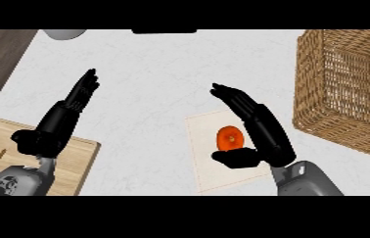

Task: Pick the squash from the placemat and place it in the basket

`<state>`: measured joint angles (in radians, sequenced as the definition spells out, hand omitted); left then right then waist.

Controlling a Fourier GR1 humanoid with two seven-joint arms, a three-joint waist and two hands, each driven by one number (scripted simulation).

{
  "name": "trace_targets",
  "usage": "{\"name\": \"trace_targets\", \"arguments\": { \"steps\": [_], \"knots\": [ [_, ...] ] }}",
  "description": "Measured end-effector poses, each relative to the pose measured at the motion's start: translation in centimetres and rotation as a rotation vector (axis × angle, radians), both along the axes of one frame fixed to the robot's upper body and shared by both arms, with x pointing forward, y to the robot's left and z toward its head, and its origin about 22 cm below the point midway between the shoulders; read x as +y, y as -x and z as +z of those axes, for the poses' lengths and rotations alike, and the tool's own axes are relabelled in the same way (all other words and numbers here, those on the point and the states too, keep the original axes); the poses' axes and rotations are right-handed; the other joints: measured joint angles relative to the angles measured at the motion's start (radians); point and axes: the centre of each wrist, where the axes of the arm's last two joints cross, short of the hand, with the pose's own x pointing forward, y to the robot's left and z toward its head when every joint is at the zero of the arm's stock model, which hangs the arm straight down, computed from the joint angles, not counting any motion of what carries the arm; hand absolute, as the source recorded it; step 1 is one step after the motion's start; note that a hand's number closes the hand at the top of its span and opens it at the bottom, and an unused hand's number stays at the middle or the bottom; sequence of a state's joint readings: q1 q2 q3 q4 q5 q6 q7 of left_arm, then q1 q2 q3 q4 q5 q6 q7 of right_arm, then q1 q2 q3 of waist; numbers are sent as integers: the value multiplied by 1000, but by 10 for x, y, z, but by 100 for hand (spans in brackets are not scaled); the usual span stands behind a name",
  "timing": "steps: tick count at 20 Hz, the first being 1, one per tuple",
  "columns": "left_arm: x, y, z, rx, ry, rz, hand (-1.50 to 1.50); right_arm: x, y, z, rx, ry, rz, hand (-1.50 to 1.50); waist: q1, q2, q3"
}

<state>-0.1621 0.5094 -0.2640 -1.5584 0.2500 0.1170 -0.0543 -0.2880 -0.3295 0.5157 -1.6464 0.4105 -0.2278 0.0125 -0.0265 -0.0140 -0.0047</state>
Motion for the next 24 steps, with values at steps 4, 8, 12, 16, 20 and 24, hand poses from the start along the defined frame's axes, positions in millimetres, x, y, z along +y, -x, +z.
{"name": "trace_targets", "arguments": {
  "steps": [4,8,12,16,20,24],
  "knots": [
    [3,-1,-1,3,-2,6,0,-16,-1,34,10,261,-67,-150,-9,-4,-2],
    [2,-3,3,-1,-2,-1,0,-22,4,66,127,474,-57,-150,-3,-1,-1],
    [4,-2,-5,4,6,-6,0,-23,17,99,253,580,-19,-150,3,4,0],
    [-2,-4,2,-5,3,-17,0,-35,32,134,322,616,-7,-150,9,7,2],
    [-5,-3,1,-6,7,-22,0,-55,39,157,348,613,-20,-150,16,10,3],
    [-1,-4,0,-11,5,-25,0,-65,44,156,347,600,-32,-150,21,12,4]
  ]
}}
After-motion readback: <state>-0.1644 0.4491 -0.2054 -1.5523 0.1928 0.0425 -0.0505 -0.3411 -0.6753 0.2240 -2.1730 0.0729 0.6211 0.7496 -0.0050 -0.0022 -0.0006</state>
